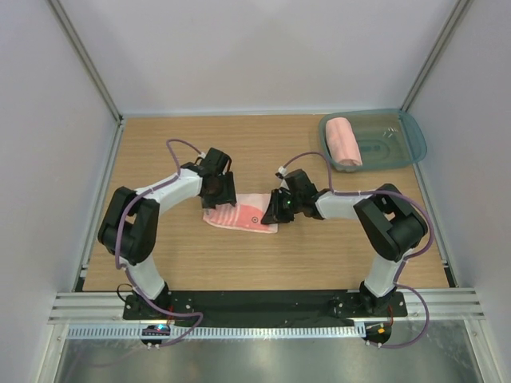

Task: Roll the towels
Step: Fold the towel

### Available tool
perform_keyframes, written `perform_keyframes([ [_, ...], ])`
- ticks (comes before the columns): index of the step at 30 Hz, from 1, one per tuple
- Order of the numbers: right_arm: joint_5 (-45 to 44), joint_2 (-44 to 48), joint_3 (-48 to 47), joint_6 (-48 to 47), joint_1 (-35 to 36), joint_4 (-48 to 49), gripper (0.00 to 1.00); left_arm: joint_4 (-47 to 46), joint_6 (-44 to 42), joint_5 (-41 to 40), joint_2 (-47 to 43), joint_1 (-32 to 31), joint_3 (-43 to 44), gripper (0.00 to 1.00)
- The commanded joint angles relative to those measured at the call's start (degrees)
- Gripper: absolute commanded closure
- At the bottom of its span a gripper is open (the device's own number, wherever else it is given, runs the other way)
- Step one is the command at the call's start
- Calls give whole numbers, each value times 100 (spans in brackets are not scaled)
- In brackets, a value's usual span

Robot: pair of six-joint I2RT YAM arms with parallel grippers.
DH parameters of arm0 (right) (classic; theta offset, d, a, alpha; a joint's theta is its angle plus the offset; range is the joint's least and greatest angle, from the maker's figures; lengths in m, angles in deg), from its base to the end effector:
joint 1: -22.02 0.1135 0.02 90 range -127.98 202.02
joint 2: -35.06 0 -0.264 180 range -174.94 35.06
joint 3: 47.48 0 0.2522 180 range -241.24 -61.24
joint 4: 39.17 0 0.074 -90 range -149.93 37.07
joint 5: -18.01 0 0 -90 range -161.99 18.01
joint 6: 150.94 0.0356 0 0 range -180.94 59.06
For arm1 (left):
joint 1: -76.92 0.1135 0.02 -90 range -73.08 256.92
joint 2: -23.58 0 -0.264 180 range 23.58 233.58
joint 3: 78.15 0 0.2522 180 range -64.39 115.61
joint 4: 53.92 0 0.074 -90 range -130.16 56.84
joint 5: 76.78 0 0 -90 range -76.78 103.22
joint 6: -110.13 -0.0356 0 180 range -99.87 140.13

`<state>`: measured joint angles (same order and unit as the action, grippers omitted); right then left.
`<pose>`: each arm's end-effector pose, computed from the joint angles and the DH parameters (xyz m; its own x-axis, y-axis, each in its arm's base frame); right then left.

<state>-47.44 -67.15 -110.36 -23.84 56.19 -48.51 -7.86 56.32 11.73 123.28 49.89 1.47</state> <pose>0.2740 0.2039 0.1318 -0.9406 0.0246 -0.3385 -0.2138 0.7317 0.6472 0.3083 -0.1563 0.1869 -0.9202 -0.1932 -0.3405 -0.1219 0.9679 -0.2197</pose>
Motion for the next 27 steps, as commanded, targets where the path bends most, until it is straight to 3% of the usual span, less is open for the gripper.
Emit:
perform_keyframes([
  [1, -179, 254, 122, -309, -7, -407, 80, -364, 29, -386, 67, 31, 146, 36],
  [5, -135, 316, 105, -361, 2, -592, 81, -522, -58, -589, 85, 22, 49, 38],
  [8, -127, 281, 87, -379, 2, -627, 81, -680, -155, -431, 190, 31, 14, 46],
  [11, -109, 237, 70, -388, 2, -645, 81, -838, -191, -281, 278, 31, -56, 66],
  [17, -127, 176, 52, -432, 2, -706, 82, -927, -226, -350, 261, 31, -109, 89],
  [20, -118, 175, 43, -441, 10, -741, 82, -769, -278, -666, 164, 31, -39, 92],
  [27, -118, 167, 8, -467, 2, -794, 81, -514, -393, -1265, -56, 31, -4, 89],
])
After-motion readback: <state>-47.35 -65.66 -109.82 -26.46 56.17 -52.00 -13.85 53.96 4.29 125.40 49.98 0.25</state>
